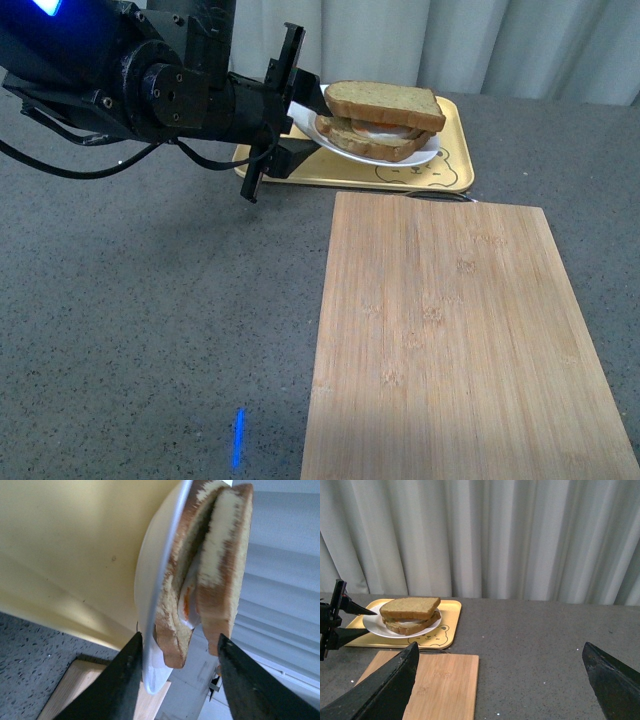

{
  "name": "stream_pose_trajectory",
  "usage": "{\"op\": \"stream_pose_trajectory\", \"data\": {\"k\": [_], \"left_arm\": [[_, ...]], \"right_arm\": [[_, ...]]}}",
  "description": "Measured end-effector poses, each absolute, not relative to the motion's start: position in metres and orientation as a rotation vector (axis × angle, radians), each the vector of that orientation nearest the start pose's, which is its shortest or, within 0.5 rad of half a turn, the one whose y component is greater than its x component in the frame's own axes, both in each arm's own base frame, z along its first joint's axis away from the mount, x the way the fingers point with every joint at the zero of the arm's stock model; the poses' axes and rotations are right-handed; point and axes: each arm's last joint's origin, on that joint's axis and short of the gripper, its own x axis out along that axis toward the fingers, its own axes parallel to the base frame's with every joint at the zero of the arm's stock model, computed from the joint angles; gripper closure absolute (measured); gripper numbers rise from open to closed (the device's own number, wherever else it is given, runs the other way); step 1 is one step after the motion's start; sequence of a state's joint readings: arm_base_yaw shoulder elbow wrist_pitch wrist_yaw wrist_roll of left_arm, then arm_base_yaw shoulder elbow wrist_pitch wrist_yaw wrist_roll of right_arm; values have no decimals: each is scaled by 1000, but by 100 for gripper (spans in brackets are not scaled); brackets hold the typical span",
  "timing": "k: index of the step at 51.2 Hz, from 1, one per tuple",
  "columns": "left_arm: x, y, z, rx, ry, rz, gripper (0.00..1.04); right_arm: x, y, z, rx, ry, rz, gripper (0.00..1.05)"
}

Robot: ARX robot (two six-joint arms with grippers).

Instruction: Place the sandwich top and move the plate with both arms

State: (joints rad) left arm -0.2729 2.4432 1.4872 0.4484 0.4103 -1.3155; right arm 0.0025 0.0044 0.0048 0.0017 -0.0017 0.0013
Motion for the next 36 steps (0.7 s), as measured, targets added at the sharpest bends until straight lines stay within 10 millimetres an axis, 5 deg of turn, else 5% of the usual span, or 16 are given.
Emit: {"op": "stream_pose_trajectory", "data": {"k": [8, 15, 22, 25, 31, 36], "left_arm": [[463, -140, 75, -1210, 868, -260, 32], [449, -134, 106, -1046, 836, -248, 5], [444, -134, 112, -921, 745, -254, 10], [439, -128, 109, -717, 444, -174, 19], [403, -103, 105, -380, 139, -31, 37], [370, -79, 122, -179, 26, -8, 53]], "right_arm": [[98, 0, 165, 1, -2, 5, 9], [98, 0, 165, 1, -2, 5, 9], [98, 0, 165, 1, -2, 5, 9], [98, 0, 165, 1, -2, 5, 9], [98, 0, 165, 1, -2, 4, 9], [98, 0, 165, 1, -2, 3, 9]]}}
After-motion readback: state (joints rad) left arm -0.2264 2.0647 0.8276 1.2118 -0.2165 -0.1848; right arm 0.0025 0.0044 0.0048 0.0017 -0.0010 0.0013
